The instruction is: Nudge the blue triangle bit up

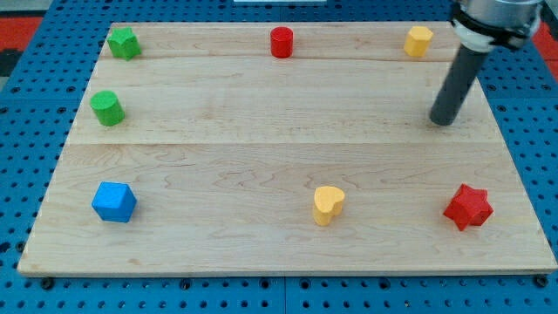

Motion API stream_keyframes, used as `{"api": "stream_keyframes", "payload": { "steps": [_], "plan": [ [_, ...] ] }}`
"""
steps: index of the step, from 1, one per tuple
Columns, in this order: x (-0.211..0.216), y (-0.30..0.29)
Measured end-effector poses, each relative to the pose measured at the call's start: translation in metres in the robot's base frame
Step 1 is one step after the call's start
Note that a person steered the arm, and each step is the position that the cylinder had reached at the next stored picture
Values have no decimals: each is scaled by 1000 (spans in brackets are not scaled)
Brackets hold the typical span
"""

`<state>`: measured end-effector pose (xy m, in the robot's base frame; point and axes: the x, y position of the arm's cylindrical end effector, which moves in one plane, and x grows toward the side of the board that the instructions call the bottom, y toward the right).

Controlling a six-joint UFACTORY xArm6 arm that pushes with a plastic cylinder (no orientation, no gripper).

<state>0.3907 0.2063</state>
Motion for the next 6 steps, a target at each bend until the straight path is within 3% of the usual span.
{"api": "stream_keyframes", "payload": {
  "steps": [1, 2, 4, 5, 6],
  "plan": [
    [-43, -17],
    [-45, -17],
    [38, -2],
    [35, 18],
    [-20, 13]
  ]
}}
